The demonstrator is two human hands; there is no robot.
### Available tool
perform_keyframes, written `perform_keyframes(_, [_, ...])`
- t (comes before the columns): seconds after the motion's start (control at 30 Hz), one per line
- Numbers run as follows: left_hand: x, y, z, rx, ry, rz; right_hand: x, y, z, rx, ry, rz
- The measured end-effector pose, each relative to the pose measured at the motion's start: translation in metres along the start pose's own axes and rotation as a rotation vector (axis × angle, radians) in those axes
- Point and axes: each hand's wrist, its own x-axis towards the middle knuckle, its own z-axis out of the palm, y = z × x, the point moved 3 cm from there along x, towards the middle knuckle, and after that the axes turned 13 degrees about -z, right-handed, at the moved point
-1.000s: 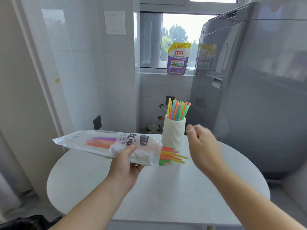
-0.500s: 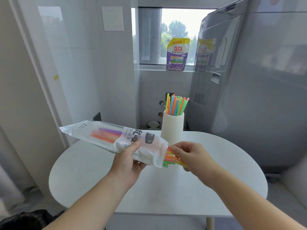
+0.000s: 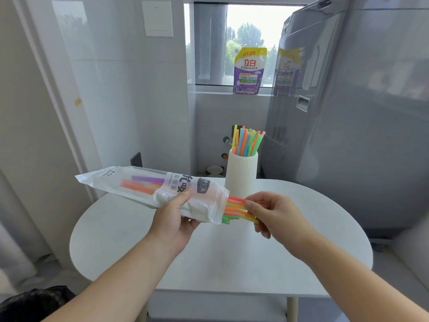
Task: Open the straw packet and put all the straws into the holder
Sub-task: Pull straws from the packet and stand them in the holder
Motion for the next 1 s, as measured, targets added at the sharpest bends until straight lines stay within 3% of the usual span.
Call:
perform_keyframes(0.2, [-0.001,0.003,-0.002,-0.013,0.002,0.005,0.003,0.006,-0.012,0.084,0.124,0.043])
perform_keyframes(0.57, [-0.005,-0.005,0.006,-0.059,-0.01,-0.078,0.012,-0.008,0.0,0.895,0.391,0.201])
perform_keyframes(1.0, [-0.006,-0.005,0.008,-0.07,0.002,-0.077,0.026,-0.01,0.007,0.689,0.488,0.22])
